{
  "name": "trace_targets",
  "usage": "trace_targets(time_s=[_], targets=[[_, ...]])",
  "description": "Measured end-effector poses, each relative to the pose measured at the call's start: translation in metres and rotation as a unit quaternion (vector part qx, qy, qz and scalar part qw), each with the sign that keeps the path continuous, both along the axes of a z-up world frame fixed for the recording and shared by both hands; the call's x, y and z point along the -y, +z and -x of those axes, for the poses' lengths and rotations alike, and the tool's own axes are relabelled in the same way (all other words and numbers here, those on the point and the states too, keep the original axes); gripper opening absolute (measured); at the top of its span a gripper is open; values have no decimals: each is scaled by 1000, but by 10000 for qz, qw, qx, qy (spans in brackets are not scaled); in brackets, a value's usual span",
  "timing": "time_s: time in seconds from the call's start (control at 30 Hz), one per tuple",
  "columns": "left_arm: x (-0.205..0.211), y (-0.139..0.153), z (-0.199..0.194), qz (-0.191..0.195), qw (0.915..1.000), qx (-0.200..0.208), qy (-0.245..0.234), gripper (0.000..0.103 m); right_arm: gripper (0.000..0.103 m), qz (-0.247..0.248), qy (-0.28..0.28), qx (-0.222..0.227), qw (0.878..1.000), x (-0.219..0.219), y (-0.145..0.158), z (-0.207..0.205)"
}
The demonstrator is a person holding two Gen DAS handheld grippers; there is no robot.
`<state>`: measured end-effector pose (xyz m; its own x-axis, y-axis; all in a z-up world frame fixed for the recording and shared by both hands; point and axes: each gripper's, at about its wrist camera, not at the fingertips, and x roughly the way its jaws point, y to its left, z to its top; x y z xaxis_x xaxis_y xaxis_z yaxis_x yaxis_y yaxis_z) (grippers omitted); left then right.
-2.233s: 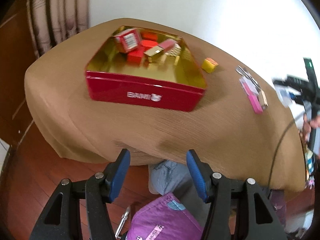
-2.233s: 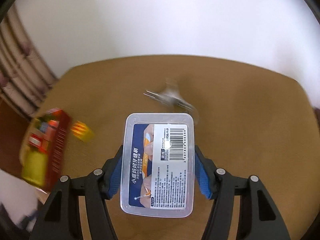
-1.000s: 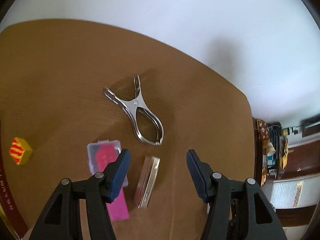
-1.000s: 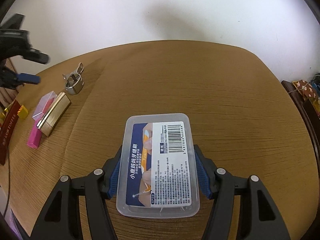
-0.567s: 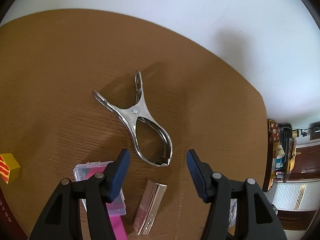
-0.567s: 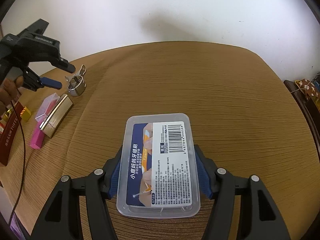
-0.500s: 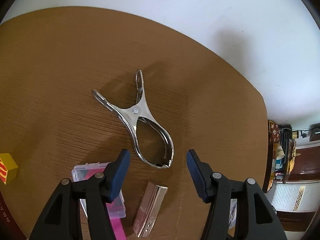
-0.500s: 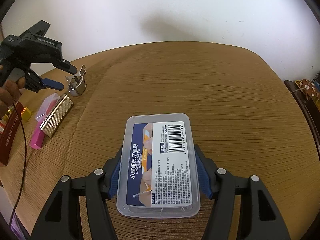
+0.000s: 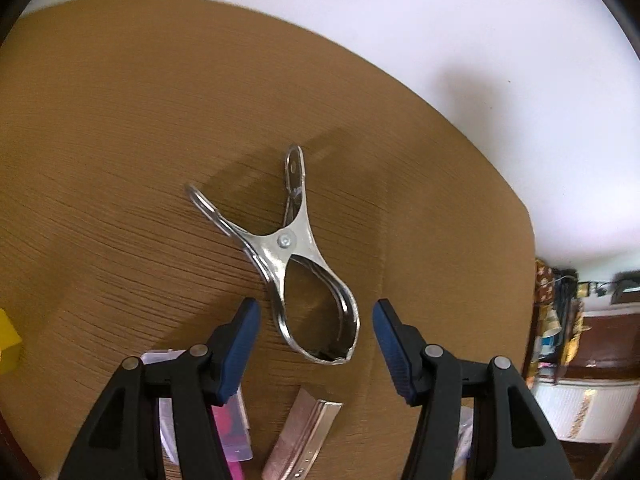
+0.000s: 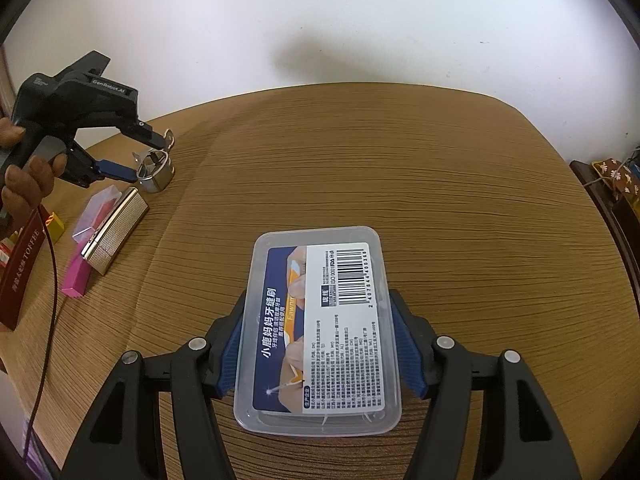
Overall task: Organize rigid objects
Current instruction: 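Grasp the steel spring clip with the left gripper while the right gripper holds the case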
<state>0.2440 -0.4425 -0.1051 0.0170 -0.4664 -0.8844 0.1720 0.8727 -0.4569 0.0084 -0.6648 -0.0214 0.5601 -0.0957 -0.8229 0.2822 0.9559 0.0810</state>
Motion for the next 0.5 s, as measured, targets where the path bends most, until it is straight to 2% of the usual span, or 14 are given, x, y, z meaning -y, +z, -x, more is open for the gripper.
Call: trace_targets(time_s=[0.07, 0.27, 0.4, 0.43, 0.5], targets=[[1, -2, -5, -19, 9999, -44, 95, 60, 62, -3, -5, 2, 10000, 0, 0, 1], [13, -6, -14, -429, 9990, -60, 64, 60, 63, -1, -16, 1, 10000, -1, 1, 3], [22, -6, -12, -610, 9981, 47, 7, 59, 63, -13, -21, 8, 10000, -1, 0, 5], [23, -6, -12, -646, 9979, 97, 4, 51, 63, -12, -28, 11, 10000, -2, 0, 6], [24, -4, -10, -582, 9981, 217, 19, 49, 63, -12, -32, 12, 10000, -2, 0, 6]])
